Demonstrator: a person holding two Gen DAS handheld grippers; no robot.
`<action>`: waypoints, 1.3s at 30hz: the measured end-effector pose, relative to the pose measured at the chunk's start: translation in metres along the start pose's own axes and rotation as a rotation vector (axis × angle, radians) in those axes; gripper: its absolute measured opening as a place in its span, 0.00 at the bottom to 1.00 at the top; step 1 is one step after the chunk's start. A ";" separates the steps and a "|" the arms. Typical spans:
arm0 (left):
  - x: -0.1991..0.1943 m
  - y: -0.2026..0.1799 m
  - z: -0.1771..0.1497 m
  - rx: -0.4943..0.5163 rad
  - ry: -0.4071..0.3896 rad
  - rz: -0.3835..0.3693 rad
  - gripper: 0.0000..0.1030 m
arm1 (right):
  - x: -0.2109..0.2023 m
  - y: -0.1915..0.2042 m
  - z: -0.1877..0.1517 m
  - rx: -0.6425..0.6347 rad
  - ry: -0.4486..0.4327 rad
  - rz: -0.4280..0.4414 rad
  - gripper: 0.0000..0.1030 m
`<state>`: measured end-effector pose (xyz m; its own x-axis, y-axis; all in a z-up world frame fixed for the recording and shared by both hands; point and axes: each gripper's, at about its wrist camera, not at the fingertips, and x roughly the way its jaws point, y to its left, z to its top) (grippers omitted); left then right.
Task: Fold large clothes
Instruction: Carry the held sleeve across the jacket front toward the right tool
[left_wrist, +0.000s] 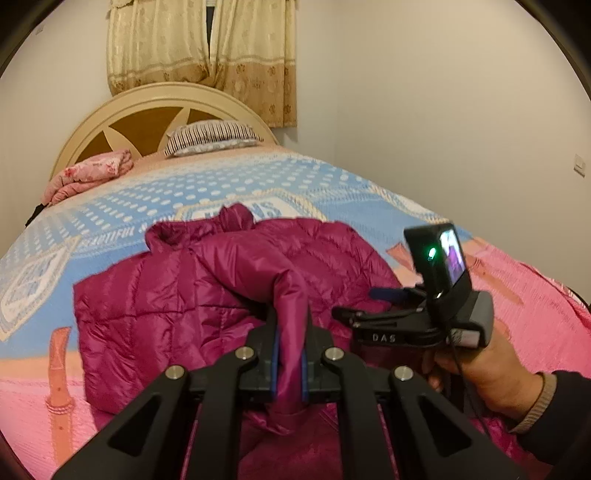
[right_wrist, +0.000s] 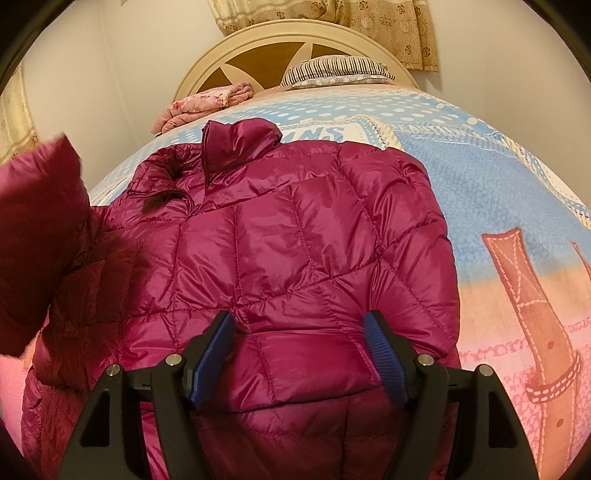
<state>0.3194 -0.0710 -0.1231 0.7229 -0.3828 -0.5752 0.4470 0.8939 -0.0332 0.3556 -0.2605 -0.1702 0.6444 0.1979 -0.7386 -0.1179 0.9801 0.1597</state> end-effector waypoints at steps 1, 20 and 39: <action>0.003 -0.001 -0.002 0.002 0.007 0.003 0.08 | 0.000 0.000 0.000 0.000 0.000 0.000 0.72; -0.004 -0.017 -0.007 0.078 -0.029 0.062 0.76 | 0.000 0.000 0.000 0.001 0.000 -0.001 0.72; 0.050 0.045 -0.040 -0.019 0.153 0.291 1.00 | -0.084 0.039 0.014 0.021 -0.185 -0.046 0.83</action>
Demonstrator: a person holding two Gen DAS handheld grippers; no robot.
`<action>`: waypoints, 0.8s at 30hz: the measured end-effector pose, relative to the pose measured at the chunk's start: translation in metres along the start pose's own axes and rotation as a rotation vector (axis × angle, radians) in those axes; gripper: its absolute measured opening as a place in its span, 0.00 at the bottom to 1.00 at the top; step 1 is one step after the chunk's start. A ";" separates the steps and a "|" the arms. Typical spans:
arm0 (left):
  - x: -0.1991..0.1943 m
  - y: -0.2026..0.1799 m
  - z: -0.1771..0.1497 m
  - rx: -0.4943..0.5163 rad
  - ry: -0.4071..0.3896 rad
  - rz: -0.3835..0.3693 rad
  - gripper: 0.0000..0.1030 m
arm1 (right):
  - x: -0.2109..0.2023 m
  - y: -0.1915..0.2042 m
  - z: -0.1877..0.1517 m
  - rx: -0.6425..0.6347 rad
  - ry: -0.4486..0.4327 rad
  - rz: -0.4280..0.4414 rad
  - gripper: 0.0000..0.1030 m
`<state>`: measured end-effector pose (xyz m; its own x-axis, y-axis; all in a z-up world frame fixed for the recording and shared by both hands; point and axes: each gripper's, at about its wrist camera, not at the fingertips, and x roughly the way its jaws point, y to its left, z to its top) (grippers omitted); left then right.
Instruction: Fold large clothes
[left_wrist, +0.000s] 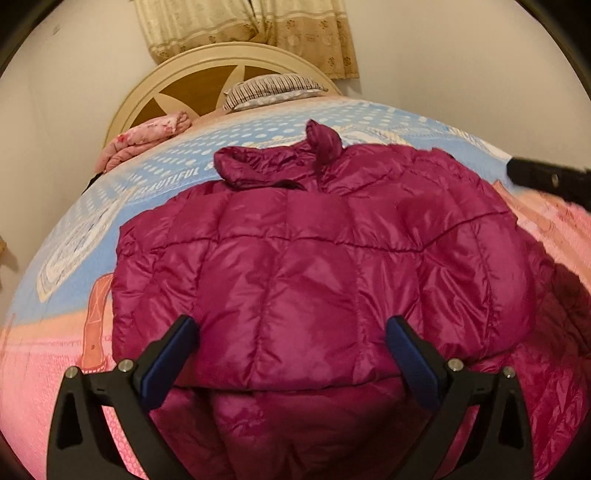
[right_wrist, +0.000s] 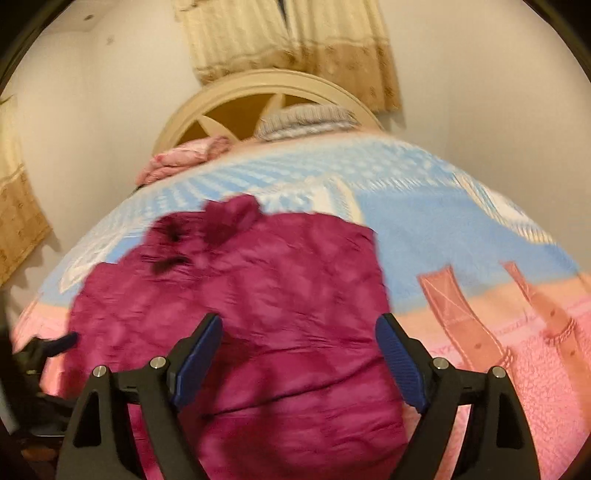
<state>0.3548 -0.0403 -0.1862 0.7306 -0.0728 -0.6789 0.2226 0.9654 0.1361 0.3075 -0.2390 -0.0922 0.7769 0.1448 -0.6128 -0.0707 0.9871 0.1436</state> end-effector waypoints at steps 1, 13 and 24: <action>-0.004 0.004 0.001 -0.009 -0.010 0.007 1.00 | 0.003 0.011 0.002 -0.007 0.030 0.041 0.83; 0.018 0.069 0.044 -0.189 -0.036 0.041 1.00 | 0.059 0.056 -0.037 -0.103 0.185 0.014 0.83; 0.093 0.069 0.027 -0.249 0.164 -0.004 1.00 | 0.071 0.048 -0.056 -0.085 0.225 0.026 0.86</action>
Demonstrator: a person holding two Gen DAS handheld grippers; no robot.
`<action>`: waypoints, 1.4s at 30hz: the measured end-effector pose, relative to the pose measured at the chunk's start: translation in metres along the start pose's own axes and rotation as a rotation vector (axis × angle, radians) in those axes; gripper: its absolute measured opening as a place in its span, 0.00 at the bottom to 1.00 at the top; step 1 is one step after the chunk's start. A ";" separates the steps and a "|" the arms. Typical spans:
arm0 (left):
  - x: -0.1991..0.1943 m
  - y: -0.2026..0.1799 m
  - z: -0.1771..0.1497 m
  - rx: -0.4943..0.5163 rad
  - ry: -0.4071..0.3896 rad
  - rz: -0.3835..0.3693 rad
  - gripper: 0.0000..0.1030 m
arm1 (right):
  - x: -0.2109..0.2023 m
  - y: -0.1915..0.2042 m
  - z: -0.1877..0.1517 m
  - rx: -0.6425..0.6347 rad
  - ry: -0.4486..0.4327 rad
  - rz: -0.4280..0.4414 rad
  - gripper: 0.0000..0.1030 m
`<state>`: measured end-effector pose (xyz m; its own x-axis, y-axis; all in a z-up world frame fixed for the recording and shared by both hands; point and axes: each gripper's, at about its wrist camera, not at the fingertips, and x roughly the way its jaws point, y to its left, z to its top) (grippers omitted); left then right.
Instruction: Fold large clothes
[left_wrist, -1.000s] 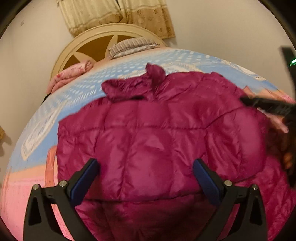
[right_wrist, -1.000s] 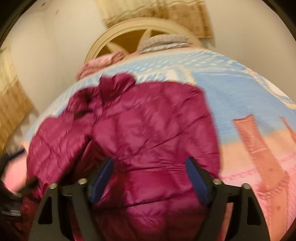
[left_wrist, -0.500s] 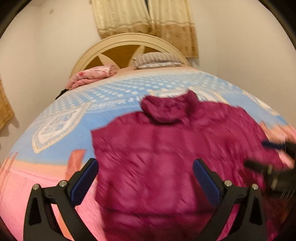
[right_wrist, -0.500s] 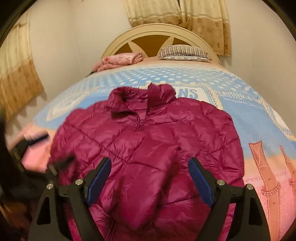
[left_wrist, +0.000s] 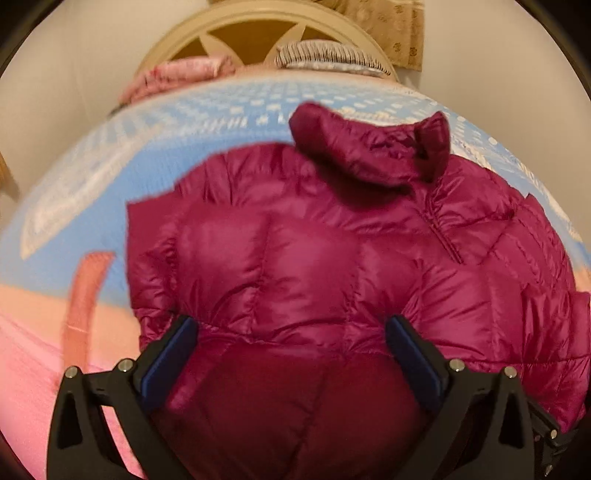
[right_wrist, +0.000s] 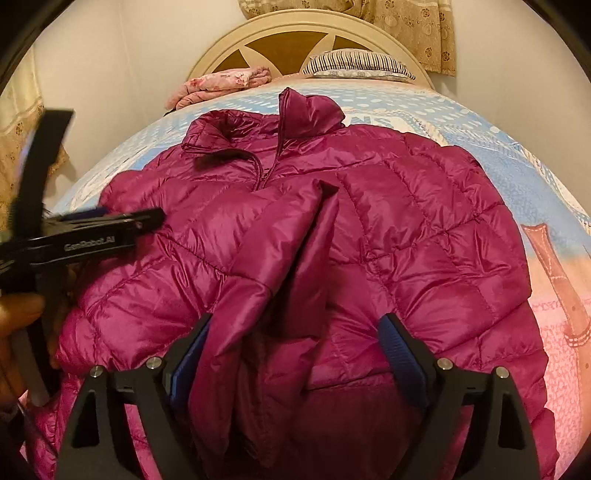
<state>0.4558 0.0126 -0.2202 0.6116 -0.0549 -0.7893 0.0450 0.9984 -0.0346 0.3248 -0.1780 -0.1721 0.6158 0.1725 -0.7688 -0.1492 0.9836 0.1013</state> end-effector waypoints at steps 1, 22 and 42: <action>0.001 0.001 -0.001 -0.008 0.003 -0.010 1.00 | -0.002 0.001 0.000 0.000 -0.002 0.000 0.86; -0.018 0.010 0.031 -0.044 -0.082 0.058 1.00 | -0.003 -0.001 -0.003 0.004 -0.017 0.020 0.89; 0.020 0.013 0.011 -0.057 0.001 0.076 1.00 | -0.013 -0.005 0.010 0.050 0.014 0.032 0.97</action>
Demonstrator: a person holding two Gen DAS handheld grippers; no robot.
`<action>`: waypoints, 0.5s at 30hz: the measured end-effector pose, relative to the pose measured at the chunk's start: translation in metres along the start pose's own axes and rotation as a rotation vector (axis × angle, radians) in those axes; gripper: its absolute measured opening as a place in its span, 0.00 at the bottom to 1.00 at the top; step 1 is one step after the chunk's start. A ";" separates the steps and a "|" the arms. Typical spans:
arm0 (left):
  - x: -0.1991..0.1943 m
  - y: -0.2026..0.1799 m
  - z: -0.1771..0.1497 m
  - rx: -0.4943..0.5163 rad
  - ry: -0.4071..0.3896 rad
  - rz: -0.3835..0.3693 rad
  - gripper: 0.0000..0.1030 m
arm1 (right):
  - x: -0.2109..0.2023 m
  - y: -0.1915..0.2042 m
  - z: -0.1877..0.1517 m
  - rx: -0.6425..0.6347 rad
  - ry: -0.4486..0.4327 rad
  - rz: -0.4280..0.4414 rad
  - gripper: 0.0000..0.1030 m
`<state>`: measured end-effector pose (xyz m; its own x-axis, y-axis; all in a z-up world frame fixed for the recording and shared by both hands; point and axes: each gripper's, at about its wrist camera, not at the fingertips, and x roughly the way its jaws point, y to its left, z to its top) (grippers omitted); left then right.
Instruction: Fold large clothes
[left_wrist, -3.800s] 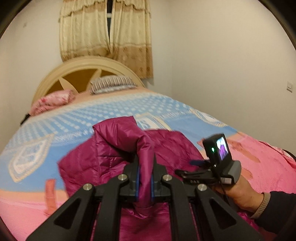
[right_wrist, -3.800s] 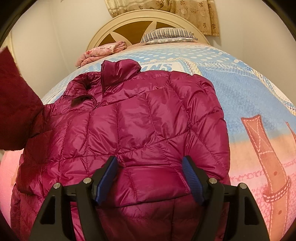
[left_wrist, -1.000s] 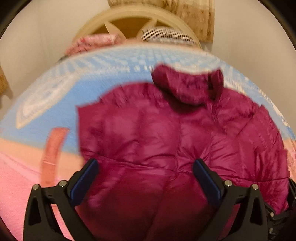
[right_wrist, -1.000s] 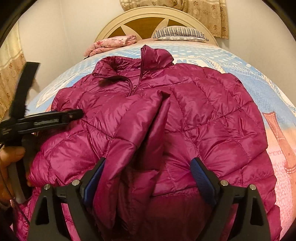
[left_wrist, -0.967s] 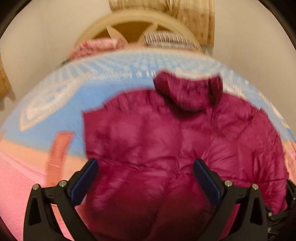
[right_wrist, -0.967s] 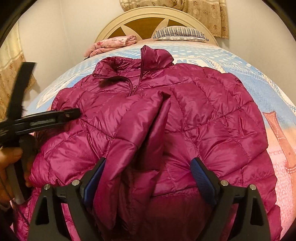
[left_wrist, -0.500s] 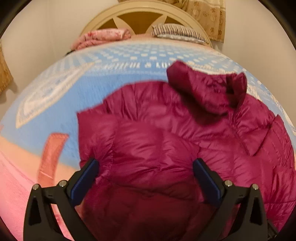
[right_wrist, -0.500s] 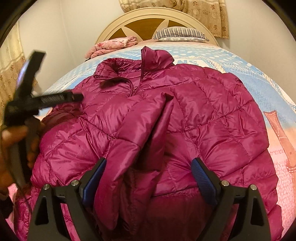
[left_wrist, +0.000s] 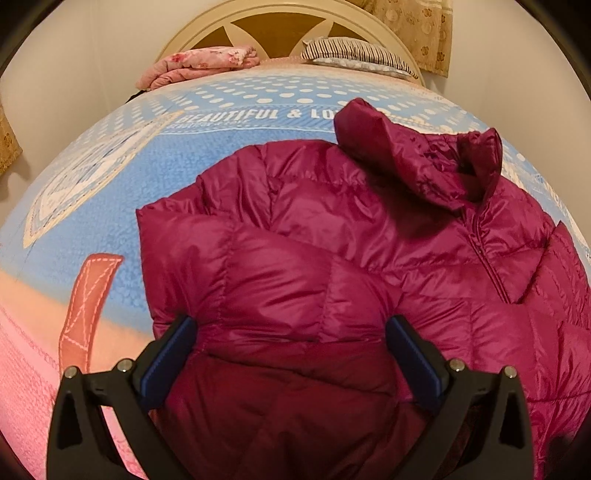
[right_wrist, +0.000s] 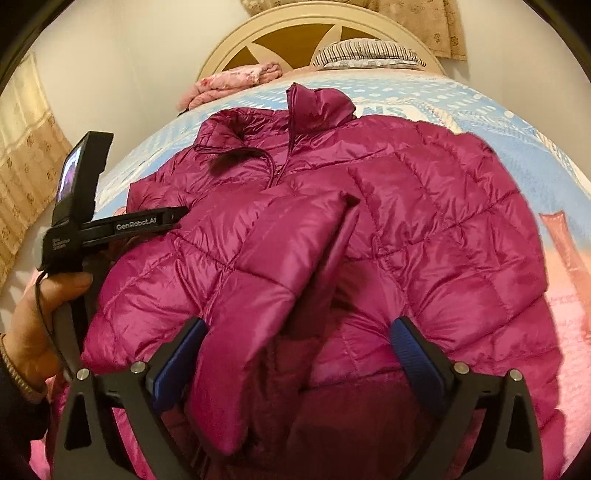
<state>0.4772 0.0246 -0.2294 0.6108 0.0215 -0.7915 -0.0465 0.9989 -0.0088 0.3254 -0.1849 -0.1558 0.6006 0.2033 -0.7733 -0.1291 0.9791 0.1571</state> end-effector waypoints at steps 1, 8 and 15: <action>-0.001 0.000 -0.001 0.000 -0.002 0.001 1.00 | -0.010 0.002 0.003 0.004 -0.044 -0.055 0.97; -0.001 -0.001 -0.001 0.001 -0.004 0.003 1.00 | -0.031 0.043 0.030 -0.119 -0.152 -0.086 0.97; -0.001 -0.001 -0.002 -0.004 -0.006 -0.001 1.00 | 0.007 0.047 0.035 -0.113 -0.101 -0.077 0.97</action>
<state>0.4753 0.0233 -0.2295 0.6153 0.0209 -0.7880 -0.0489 0.9987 -0.0117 0.3512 -0.1372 -0.1328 0.6875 0.1325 -0.7140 -0.1639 0.9862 0.0252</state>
